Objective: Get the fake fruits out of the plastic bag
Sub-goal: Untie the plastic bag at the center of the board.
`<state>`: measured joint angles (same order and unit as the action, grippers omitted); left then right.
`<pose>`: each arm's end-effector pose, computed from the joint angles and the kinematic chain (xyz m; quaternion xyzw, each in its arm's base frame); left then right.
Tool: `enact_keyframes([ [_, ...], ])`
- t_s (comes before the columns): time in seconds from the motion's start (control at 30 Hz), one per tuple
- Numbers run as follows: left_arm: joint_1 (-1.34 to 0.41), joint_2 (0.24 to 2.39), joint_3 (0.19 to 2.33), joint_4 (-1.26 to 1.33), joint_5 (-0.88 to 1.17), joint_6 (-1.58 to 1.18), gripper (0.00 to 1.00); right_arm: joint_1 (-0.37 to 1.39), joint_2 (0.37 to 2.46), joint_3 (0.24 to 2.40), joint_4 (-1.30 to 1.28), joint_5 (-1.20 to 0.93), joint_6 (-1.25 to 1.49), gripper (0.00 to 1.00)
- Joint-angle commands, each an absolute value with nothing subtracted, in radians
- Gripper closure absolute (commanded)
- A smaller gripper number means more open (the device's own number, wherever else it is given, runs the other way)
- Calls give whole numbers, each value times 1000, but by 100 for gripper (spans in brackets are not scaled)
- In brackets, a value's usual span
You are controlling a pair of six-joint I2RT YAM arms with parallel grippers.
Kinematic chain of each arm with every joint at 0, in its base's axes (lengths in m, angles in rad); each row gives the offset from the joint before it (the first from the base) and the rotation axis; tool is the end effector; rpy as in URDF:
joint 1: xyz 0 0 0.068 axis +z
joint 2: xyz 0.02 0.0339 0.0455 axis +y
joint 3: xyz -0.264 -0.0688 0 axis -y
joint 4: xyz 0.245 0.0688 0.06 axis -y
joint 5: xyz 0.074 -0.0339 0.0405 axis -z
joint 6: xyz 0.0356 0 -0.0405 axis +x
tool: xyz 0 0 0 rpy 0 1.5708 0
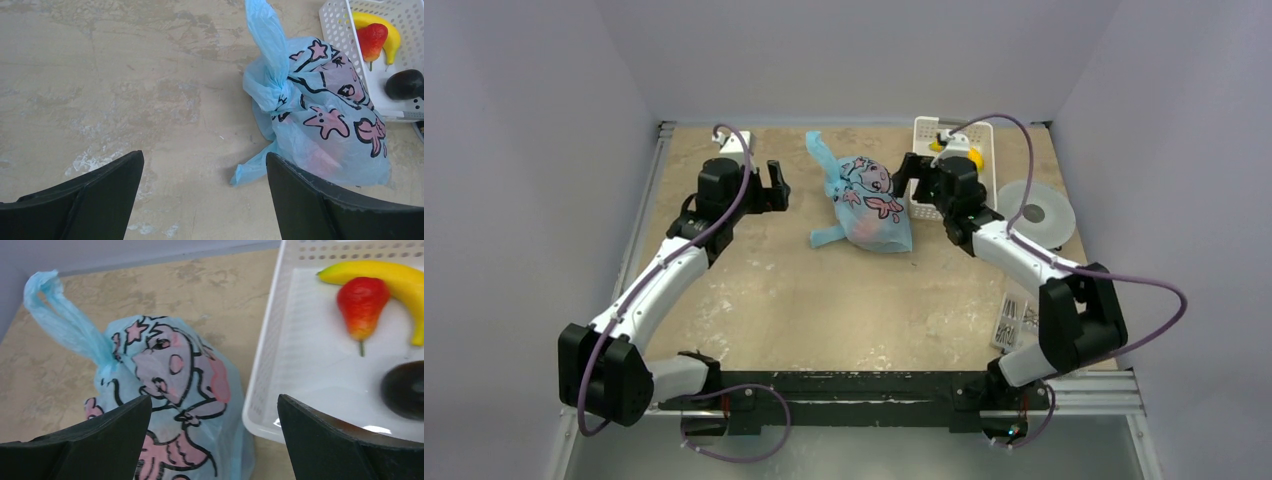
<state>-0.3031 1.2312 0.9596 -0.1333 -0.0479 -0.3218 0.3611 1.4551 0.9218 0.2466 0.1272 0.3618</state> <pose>0.2724 -0.0834 0.3113 -0.0210 0.8344 -0.1501 0.5298 0.3158 0.1144 0.2719 0.0383 0.7992 0.1637 0.5770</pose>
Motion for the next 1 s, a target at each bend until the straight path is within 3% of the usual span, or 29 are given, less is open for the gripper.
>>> enact_keyframes([
  [0.0, -298, 1231, 1028, -171, -52, -302, 8, 467, 1539, 1061, 215, 76, 361, 1],
  [0.17, -295, 1276, 1110, -283, 47, -270, 8, 629, 1640, 1168, 137, 195, 228, 1],
  [0.37, -278, 1319, 1148, -324, 265, -248, 8, 801, 1769, 1290, 18, 541, 71, 1],
  [0.53, -261, 1323, 1145, -311, 314, -257, 8, 868, 1850, 1322, 2, 768, 6, 6],
  [0.7, -252, 1330, 1153, -337, 279, -252, 8, 879, 1900, 1342, 6, 873, -46, 26],
  [0.87, -252, 1344, 1161, -363, 267, -248, 9, 880, 1869, 1313, 40, 857, -42, 70],
  [0.97, -252, 1368, 1182, -388, 278, -247, 9, 879, 1816, 1245, 119, 737, -42, 85],
])
